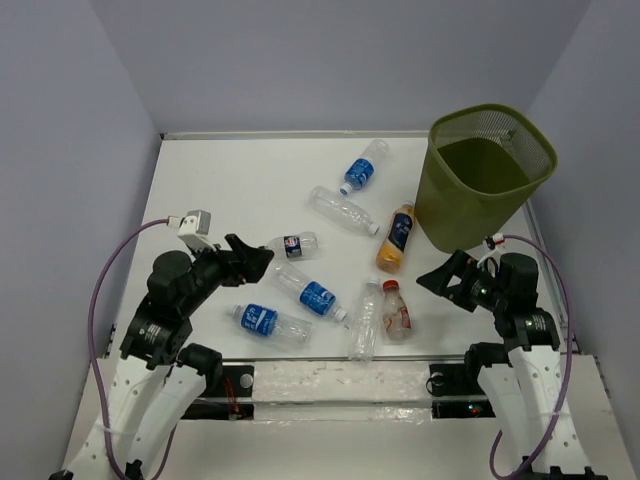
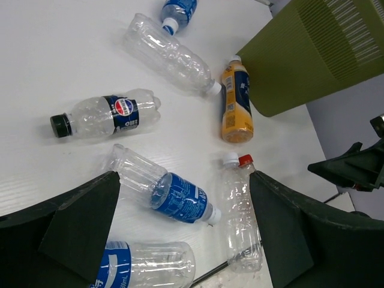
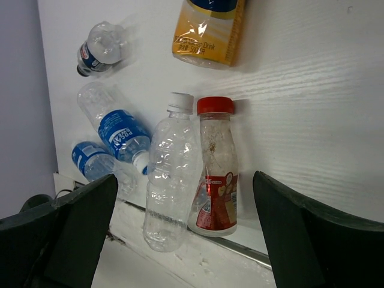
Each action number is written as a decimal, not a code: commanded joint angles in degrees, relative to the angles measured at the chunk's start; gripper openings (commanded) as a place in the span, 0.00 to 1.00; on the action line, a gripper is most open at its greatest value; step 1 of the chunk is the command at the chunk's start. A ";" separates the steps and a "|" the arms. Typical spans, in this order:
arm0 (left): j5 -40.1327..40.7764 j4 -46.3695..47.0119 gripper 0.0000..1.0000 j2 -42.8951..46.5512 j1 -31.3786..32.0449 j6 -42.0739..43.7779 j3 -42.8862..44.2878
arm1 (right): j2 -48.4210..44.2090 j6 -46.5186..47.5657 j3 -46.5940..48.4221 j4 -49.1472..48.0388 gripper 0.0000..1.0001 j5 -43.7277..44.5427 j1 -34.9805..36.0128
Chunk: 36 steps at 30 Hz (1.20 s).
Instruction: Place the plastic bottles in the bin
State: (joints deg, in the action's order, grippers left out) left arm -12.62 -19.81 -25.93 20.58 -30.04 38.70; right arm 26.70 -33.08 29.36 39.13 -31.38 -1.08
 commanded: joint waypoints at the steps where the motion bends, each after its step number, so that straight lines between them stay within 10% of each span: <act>1: 1.64 0.91 0.99 -4.38 0.25 1.30 0.42 | 1.77 -0.84 -0.09 -0.99 1.00 1.32 -0.24; 23: -5.13 6.37 0.99 -14.93 -1.33 1.83 -2.31 | 20.76 -7.08 -7.04 -13.82 0.98 9.05 20.06; 36: -5.75 6.72 0.99 -15.11 -1.86 1.92 -2.57 | 26.56 -7.96 -7.21 -18.21 0.53 8.61 22.35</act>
State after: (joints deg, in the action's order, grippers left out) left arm -16.53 -15.22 -40.82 19.00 -29.17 36.95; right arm 52.56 -40.29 22.39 25.39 -22.48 20.01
